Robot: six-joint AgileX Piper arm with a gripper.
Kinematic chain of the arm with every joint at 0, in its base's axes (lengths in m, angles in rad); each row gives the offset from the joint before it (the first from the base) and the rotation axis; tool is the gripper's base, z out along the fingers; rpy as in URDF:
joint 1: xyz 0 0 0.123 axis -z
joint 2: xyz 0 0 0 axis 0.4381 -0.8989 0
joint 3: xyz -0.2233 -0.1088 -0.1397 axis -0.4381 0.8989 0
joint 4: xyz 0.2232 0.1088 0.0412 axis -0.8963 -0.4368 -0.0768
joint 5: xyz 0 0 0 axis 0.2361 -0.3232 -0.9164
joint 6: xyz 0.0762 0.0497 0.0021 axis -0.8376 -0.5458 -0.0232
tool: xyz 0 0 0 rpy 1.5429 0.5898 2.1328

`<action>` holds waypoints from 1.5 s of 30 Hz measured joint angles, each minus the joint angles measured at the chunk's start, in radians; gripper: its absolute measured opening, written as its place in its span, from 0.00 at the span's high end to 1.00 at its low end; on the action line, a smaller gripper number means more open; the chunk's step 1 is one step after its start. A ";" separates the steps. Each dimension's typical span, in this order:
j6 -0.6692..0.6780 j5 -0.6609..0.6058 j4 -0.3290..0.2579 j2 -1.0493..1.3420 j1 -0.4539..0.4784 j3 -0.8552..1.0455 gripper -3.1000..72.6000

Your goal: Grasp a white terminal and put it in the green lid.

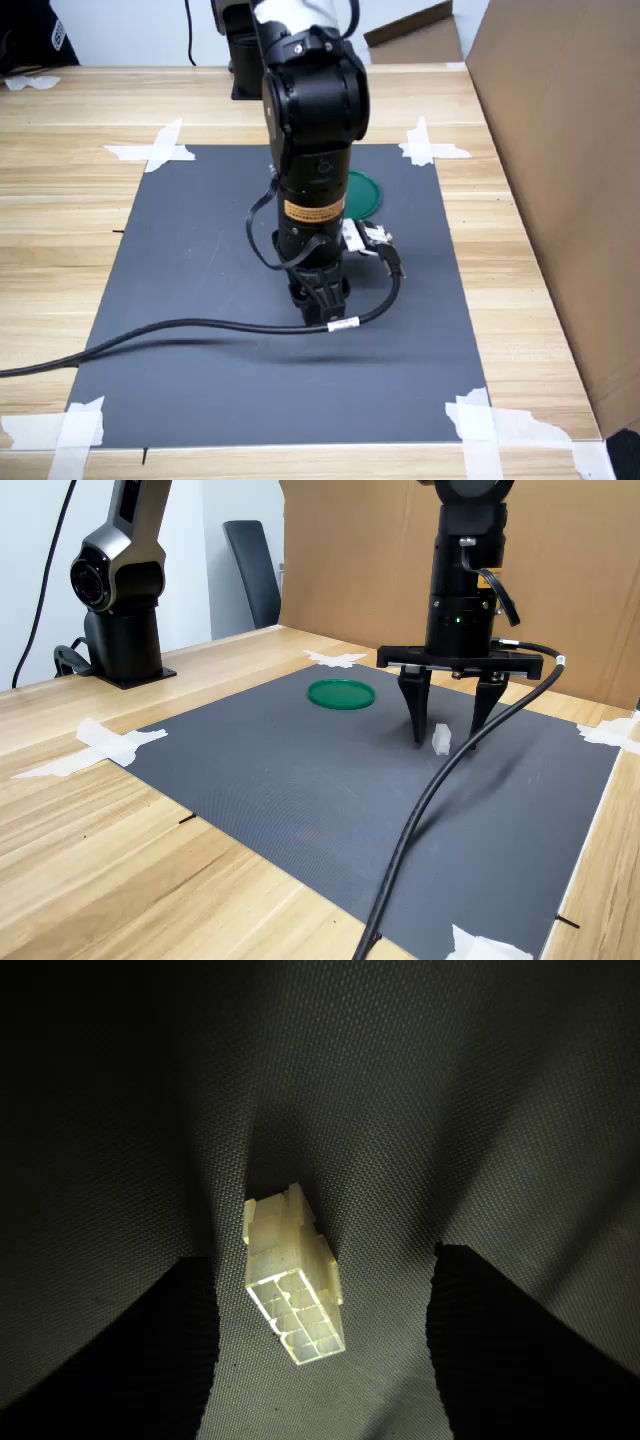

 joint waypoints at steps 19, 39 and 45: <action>0.044 -0.013 -0.021 -0.002 0.000 0.020 0.26; 0.027 0.007 -0.017 -0.017 0.000 0.021 0.75; -0.099 0.058 -0.047 -0.013 0.000 0.021 0.84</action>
